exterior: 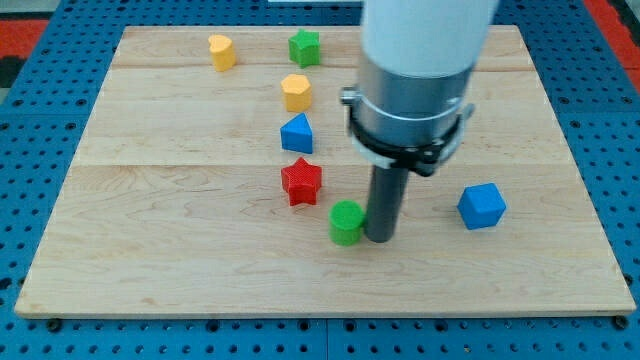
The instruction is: Slightly move blue cube towards the bottom centre of the board
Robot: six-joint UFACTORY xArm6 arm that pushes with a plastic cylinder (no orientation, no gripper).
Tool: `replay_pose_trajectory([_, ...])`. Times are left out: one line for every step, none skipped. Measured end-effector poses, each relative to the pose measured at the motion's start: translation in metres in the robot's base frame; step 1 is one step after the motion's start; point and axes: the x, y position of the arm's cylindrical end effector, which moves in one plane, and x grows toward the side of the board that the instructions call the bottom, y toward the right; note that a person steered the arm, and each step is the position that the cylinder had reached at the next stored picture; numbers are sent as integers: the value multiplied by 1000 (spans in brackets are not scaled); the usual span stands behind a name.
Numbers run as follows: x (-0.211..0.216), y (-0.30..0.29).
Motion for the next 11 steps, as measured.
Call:
replay_pose_trajectory([0, -22])
replay_pose_trajectory([-3, -15])
replay_pose_trajectory([-42, 36])
replay_pose_trajectory([-62, 109])
replay_pose_trajectory([-70, 192])
replay_pose_trajectory([-62, 238])
replay_pose_trajectory([-46, 214])
replay_pose_trajectory([-44, 184])
replay_pose_trajectory([-38, 140])
replay_pose_trajectory([-23, 103])
replay_pose_trajectory([3, 78])
